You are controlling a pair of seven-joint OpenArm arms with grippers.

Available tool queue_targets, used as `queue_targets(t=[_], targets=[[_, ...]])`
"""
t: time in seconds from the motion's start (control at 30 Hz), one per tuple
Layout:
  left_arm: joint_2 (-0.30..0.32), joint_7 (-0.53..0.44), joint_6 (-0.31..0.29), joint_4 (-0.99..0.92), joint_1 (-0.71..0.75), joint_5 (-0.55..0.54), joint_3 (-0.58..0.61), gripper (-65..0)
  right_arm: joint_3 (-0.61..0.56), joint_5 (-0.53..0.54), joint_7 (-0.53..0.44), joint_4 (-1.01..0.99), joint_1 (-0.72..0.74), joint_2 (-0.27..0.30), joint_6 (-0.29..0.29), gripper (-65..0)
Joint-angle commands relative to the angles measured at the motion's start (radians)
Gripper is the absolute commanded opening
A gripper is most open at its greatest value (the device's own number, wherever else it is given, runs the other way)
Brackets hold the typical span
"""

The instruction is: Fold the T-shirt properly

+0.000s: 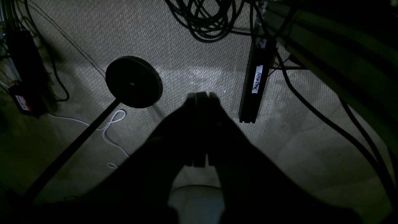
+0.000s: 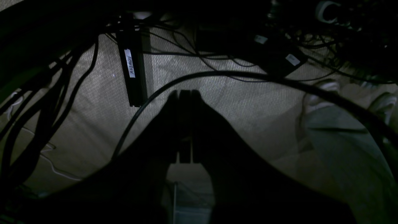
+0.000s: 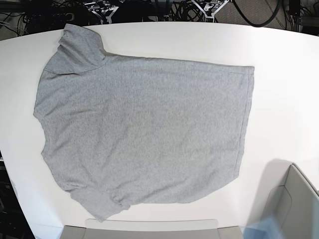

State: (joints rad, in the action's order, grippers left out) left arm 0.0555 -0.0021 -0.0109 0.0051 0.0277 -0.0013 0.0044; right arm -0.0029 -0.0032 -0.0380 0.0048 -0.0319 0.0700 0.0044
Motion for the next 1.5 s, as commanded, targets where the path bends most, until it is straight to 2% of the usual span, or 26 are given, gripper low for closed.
queue_targets(t=[0.0, 0.1, 0.23, 0.33, 0.57, 0.6, 0.63, 0.8, 1.03, 1.17, 1.3, 1.47], targets=[[0.004, -0.028, 0.006, 0.003, 0.016, -0.004, -0.002, -64.6, 0.005, 0.002, -0.053, 0.002, -0.024, 0.021, 0.003, -64.8], [0.016, -0.178, 0.006, 0.003, 0.062, -0.004, -0.004, -64.6, 0.005, 0.004, -0.283, -0.001, -0.099, 0.047, 0.004, -64.8], [0.04, -0.484, 0.007, -0.001, 0.159, -0.006, -0.005, -64.6, 0.005, 0.004, -0.61, -0.002, -0.217, 0.075, 0.004, -64.8], [0.04, -0.701, 0.007, -0.004, 0.226, -0.006, -0.005, -64.6, 0.005, 0.004, -0.767, -0.004, -0.27, 0.092, 0.004, -64.7], [0.04, -1.338, 0.007, -0.004, 0.384, -0.006, -0.005, -64.6, 0.004, 0.102, -1.098, -0.004, -0.366, 0.093, 0.004, -64.7], [0.036, -1.349, 0.007, 0.017, 0.403, -0.006, -0.005, -64.6, -0.001, 0.105, -1.123, 0.004, -0.383, 0.093, 0.004, -64.7], [0.039, -1.323, 0.007, 0.059, 0.421, -0.006, -0.005, -64.6, -0.001, 0.105, -1.115, 0.016, -0.395, 0.093, 0.004, -64.7], [0.037, -1.338, 0.007, 0.232, 0.521, -0.006, -0.005, -64.6, 0.004, 0.108, -1.117, 0.159, -0.486, 0.093, 0.004, -64.7], [0.036, -1.335, 0.007, 0.711, 0.769, -0.006, -0.005, -63.5, 0.005, 0.113, -1.114, 0.66, -0.764, 0.093, 0.004, -64.4], [0.034, -1.334, 0.009, 0.967, 0.886, -0.006, -0.005, -55.1, 0.005, 0.207, -1.111, 0.972, -0.92, 0.095, 0.004, -58.2], [0.033, -1.334, 0.009, 1.131, 0.949, -0.006, -0.005, -52.2, 0.001, 0.302, -1.034, 1.248, -1.046, 0.164, 0.004, -51.9], [0.033, -1.284, 0.009, 1.265, 0.974, -0.004, -0.005, -52.0, 0.004, 0.452, -0.902, 1.541, -1.164, 0.271, 0.004, -50.5]])
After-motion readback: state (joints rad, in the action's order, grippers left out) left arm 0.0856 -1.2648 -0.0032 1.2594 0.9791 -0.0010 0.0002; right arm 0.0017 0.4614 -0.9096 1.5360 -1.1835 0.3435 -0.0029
